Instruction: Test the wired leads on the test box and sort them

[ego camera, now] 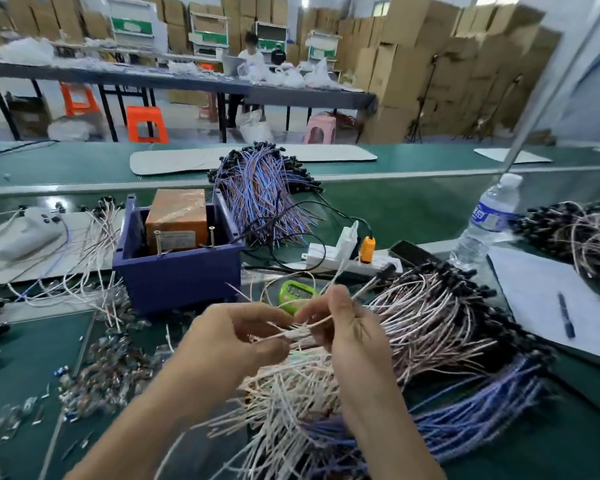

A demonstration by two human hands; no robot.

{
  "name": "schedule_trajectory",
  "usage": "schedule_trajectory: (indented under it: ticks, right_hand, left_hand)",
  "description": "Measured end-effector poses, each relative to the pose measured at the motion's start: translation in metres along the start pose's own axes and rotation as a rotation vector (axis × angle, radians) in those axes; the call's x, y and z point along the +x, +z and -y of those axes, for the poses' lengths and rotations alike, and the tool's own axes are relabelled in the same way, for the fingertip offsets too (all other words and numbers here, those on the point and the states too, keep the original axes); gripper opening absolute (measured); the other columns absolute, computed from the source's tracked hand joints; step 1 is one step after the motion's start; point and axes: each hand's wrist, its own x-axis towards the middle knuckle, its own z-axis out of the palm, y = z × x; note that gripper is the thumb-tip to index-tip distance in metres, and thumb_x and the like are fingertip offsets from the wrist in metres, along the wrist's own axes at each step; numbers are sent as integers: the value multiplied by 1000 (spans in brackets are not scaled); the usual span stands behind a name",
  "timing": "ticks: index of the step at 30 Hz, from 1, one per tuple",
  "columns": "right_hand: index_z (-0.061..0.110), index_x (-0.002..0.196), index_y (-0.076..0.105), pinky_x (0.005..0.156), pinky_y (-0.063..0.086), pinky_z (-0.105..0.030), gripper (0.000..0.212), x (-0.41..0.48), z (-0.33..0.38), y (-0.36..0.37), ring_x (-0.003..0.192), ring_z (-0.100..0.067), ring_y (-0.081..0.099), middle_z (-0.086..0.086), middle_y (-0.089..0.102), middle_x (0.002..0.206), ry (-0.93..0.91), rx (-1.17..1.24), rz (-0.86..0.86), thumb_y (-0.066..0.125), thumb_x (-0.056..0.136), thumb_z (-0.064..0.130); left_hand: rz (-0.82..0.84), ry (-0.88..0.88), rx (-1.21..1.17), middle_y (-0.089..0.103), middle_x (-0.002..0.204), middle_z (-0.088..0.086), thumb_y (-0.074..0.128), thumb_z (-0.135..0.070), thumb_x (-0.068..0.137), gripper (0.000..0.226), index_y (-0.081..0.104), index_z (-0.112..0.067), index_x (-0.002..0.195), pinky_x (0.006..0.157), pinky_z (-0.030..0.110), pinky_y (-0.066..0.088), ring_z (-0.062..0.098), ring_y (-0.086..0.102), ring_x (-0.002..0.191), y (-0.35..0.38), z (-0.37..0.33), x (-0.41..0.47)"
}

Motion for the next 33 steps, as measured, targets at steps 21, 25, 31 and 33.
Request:
schedule_trajectory:
  ticks: [21, 25, 31, 33]
  right_hand:
    - [8, 106, 66, 73, 39, -42, 77, 75, 2, -147, 98, -38, 65, -18, 70, 108, 296, -1338, -506, 33, 94, 76]
    - [7, 101, 68, 70, 39, -40, 74, 64, 4, -141, 92, -38, 66, -18, 71, 102, 261, -1380, -570, 36, 95, 74]
    - [16, 63, 66, 57, 42, -30, 44, 70, 19, -130, 52, -27, 52, 2, 52, 52, -189, -1141, -680, 58, 97, 42]
    - [18, 68, 69, 62, 44, -31, 33, 86, 19, -122, 54, -16, 52, 5, 56, 56, -298, -1167, -473, 60, 97, 32]
  left_hand:
    - [0, -16, 609, 72, 106, -24, 85, -32, 83, 16, 79, -43, 93, 73, 19, 56, 1, 71, 85, 44, -1, 39]
    - [-68, 2, 496, 62, 95, -34, 83, -33, 84, 17, 74, -47, 80, 46, 13, 48, 6, 70, 55, 41, 7, 41]
    - [-93, 42, 448, 72, 94, -21, 80, -47, 83, 10, 75, -51, 91, 55, 12, 45, -4, 62, 60, 49, -6, 57]
    - [-41, 28, 409, 69, 92, -16, 79, -48, 84, 14, 75, -49, 98, 44, 13, 42, 4, 60, 48, 57, -13, 66]
